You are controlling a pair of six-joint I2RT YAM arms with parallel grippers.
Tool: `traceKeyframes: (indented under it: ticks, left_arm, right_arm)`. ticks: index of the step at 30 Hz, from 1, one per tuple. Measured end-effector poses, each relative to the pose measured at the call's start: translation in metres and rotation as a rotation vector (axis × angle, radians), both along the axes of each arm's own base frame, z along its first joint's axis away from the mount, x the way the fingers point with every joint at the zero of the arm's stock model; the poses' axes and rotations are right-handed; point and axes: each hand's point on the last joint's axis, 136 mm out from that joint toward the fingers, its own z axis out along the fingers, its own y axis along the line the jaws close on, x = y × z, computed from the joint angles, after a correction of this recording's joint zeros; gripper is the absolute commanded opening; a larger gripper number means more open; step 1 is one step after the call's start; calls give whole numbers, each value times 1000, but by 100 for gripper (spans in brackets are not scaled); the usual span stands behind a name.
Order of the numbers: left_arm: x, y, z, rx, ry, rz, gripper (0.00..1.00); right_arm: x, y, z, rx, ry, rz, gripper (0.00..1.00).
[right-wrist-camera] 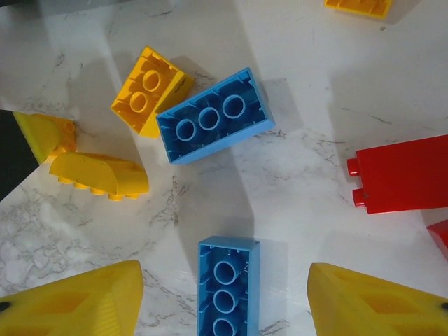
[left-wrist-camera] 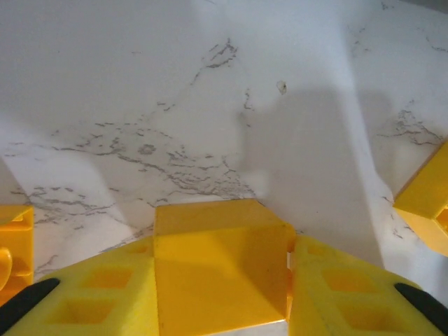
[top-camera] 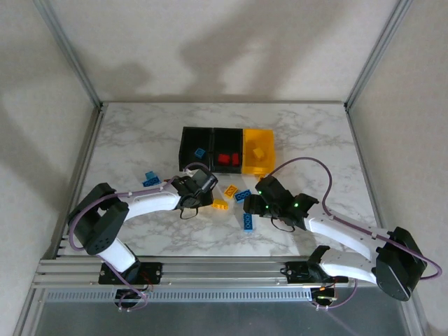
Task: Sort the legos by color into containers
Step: Pick up the lego from the center of the table.
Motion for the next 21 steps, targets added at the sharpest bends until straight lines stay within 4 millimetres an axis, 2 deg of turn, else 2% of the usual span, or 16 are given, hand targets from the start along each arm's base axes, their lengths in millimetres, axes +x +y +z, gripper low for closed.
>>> traceKeyframes:
  ticks: [5, 10, 16, 21]
  left_arm:
    - [4, -2, 7, 7, -6, -5, 30]
    - [20, -19, 40, -37, -65, -24, 30]
    - [38, -63, 89, -113, -158, -90, 30]
    - [57, -104, 107, -132, -192, -147, 30]
  right_arm:
    - [-2, -2, 6, 25, -16, -6, 64]
    - [4, -8, 26, 77, -68, -38, 64]
    - [21, -29, 50, 140, -133, -136, 65]
    - [29, -50, 58, 147, -161, -217, 65]
